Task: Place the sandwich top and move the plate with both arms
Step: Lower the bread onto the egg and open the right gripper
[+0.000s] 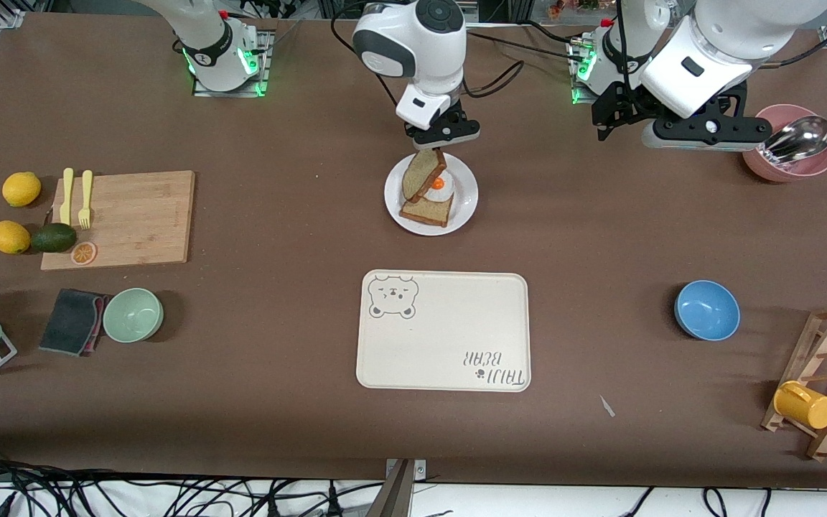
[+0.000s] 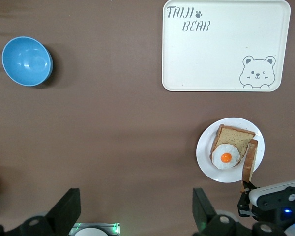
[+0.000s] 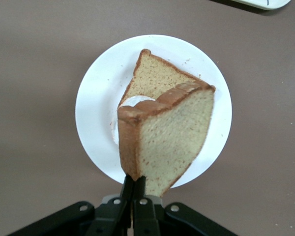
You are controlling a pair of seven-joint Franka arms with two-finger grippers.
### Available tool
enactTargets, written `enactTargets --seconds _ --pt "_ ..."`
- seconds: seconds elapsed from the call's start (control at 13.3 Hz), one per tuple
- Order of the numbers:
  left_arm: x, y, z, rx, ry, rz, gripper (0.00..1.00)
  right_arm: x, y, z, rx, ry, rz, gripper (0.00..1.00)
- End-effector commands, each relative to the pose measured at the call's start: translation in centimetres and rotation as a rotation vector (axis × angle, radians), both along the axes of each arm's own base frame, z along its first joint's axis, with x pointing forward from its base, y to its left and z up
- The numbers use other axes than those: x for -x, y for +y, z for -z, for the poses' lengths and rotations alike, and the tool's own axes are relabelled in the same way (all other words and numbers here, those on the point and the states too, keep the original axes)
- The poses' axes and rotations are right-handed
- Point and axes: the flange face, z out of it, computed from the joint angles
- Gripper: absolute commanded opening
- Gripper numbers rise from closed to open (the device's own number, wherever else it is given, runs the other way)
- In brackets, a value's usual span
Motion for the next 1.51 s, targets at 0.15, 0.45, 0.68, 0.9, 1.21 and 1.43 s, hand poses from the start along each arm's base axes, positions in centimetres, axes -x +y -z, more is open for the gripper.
enactTargets --seconds 0.15,0.45,0.68,0.9,1.21,1.43 --pt "-0.1 0.5 -0.4 -0.008 -0.014 -0.018 1.00 0.3 0.8 1.3 0.025 -0.040 -0.005 0.00" --pt "0.0 0.1 -0.5 -0.007 -0.017 -0.011 1.00 -0.1 0.9 0.9 -0.001 -0.049 0.024 0.16" --pt "0.0 0.2 -0.5 -0.007 -0.017 -0.012 1.00 -1.4 0.2 -0.3 -0.007 -0.070 0.044 0.62" --pt "0.0 0.2 -0.4 -0.008 -0.014 -0.012 1.00 -4.7 -2.2 -3.2 -0.041 -0.043 0.159 1.00" --pt "-0.4 1.4 -0.1 -0.013 -0.002 -0.034 1.00 -9.6 -9.7 -6.7 -0.025 -0.016 0.159 1.00" --pt "-0.9 2.4 -0.4 -0.008 -0.014 -0.044 1.00 -12.9 -16.1 -9.1 0.038 0.050 0.142 1.00"
